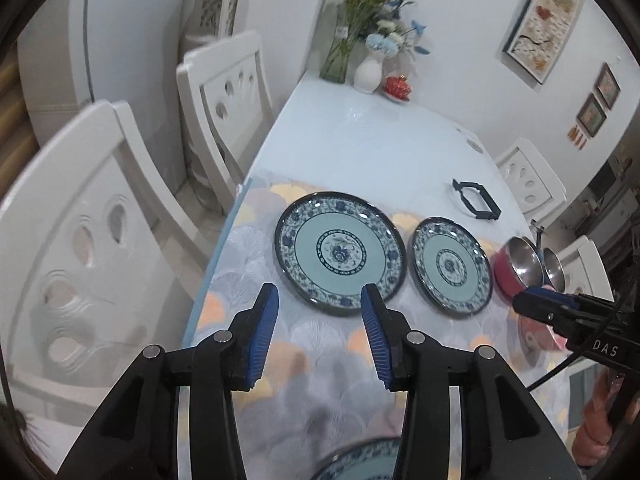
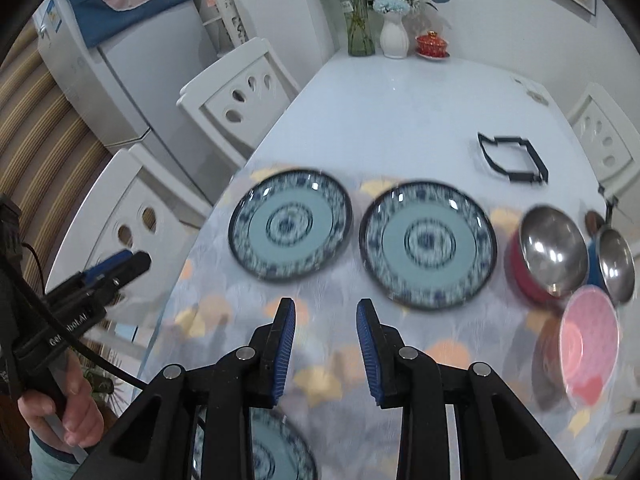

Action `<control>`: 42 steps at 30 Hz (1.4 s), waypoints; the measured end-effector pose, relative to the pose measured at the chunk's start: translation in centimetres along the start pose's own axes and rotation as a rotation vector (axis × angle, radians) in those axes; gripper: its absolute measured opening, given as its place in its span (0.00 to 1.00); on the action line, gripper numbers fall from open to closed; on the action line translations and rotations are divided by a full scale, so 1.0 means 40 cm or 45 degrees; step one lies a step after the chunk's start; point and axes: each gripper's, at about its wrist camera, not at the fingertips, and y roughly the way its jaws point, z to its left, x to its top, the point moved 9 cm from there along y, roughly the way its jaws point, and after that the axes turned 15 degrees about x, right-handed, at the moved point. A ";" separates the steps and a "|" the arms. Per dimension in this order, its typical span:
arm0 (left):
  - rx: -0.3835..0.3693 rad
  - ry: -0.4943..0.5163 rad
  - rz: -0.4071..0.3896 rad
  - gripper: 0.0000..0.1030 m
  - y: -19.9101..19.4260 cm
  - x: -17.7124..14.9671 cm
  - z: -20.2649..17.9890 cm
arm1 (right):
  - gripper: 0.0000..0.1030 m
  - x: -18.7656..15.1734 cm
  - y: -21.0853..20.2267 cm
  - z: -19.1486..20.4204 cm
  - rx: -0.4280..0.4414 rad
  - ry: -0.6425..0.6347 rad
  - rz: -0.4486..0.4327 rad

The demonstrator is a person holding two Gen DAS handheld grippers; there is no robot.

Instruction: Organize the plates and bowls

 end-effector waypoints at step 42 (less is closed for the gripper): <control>-0.032 -0.149 0.251 0.33 0.370 0.005 -0.031 | 0.28 0.224 0.502 -0.158 -0.042 -0.131 0.221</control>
